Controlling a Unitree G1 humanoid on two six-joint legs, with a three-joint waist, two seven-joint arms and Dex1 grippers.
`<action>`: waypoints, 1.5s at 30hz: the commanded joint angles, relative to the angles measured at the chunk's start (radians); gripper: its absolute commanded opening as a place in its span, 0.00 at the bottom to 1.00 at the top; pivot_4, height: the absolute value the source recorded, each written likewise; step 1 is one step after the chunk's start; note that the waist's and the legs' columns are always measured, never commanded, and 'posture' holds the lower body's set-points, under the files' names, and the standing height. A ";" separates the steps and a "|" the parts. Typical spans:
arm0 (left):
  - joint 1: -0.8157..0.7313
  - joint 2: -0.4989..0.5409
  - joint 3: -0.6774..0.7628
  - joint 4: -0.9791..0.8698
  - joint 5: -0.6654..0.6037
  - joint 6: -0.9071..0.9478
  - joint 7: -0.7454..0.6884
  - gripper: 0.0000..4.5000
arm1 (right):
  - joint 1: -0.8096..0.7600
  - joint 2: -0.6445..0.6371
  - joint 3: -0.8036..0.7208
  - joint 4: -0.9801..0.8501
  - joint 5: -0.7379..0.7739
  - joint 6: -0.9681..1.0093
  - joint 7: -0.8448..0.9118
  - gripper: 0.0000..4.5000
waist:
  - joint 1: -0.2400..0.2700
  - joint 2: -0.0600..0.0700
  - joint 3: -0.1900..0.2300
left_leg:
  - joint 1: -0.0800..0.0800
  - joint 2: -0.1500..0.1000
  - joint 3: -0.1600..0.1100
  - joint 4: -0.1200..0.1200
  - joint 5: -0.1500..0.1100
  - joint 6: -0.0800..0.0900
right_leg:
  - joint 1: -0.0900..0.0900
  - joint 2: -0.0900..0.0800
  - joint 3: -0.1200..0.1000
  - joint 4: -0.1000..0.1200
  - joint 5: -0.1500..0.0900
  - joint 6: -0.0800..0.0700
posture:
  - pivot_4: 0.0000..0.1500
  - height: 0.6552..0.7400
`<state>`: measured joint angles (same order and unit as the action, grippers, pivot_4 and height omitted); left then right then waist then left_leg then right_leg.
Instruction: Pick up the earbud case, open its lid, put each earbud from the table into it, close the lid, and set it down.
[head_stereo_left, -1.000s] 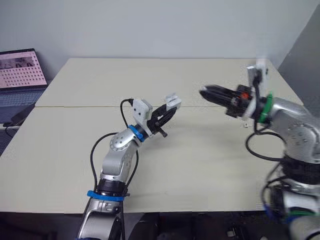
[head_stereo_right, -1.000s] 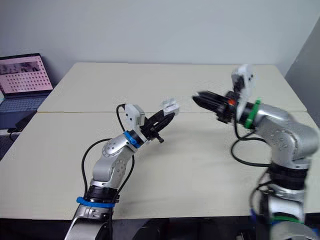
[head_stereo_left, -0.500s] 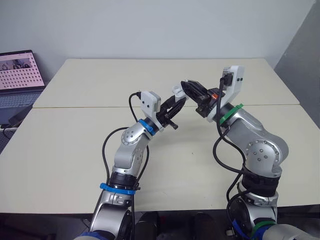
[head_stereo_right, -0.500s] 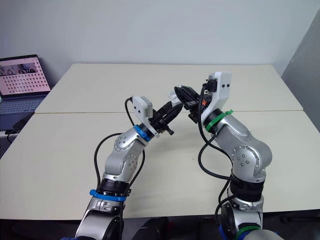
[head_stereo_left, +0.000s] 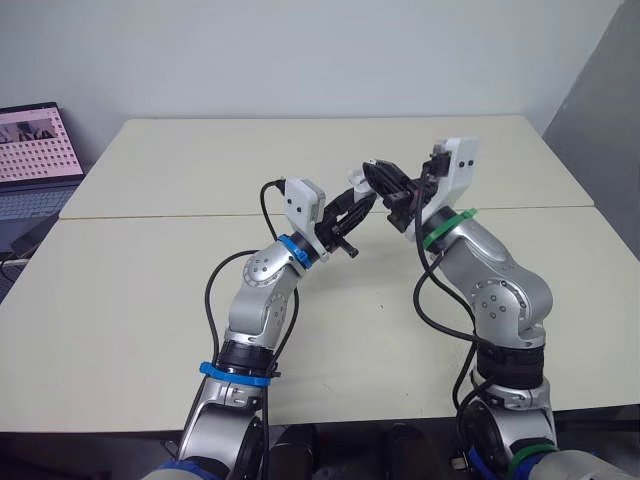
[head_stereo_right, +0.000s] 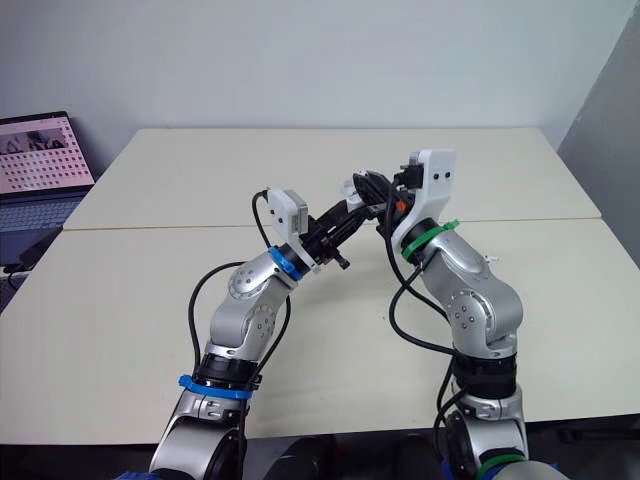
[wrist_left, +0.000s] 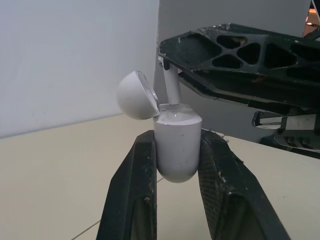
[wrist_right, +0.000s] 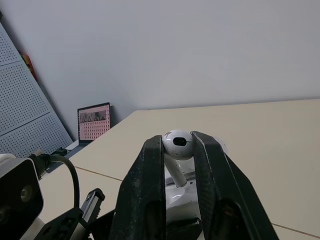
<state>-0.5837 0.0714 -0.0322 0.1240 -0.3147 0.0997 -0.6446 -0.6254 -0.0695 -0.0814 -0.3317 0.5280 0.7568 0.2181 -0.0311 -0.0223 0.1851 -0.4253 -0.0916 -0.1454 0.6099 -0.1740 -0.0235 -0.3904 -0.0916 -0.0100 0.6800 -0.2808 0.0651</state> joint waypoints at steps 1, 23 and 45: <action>-0.027 0.003 0.007 -0.037 -0.020 -0.019 -0.006 0.17 | 0.011 -0.004 0.018 -0.022 0.002 -0.021 0.007 0.09 | 0.000 0.000 0.000 | 0.000 0.000 0.000 0.000 0.000 0.000 | 0.000 0.000 0.000 0.000 0.000 0.000 | 1.00 1.00; -0.029 0.009 -0.006 -0.032 -0.004 -0.034 -0.008 0.17 | 0.051 -0.001 0.071 -0.024 -0.013 -0.028 -0.021 0.09 | 0.000 0.000 0.000 | 0.000 0.000 0.000 0.000 0.000 0.000 | 0.000 0.000 0.000 0.000 0.000 0.000 | 1.00 1.00; 0.010 0.068 0.007 -0.017 0.000 -0.036 -0.036 0.17 | -0.052 -0.218 -0.201 -0.102 0.214 0.059 -0.009 0.45 | 0.002 0.000 0.000 | 0.000 0.000 -0.001 0.000 0.000 0.000 | 0.000 0.000 -0.001 -0.001 0.000 0.000 | 1.00 1.00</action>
<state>-0.5736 0.1318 -0.0330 0.1372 -0.3081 0.0812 -0.6706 -0.6864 -0.2590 -0.2505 -0.4202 0.7279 0.7981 0.1983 -0.0291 -0.0221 0.1853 -0.4253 -0.0915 -0.1463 0.6091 -0.1742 -0.0233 -0.3898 -0.0917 -0.0108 0.6789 -0.2810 0.0650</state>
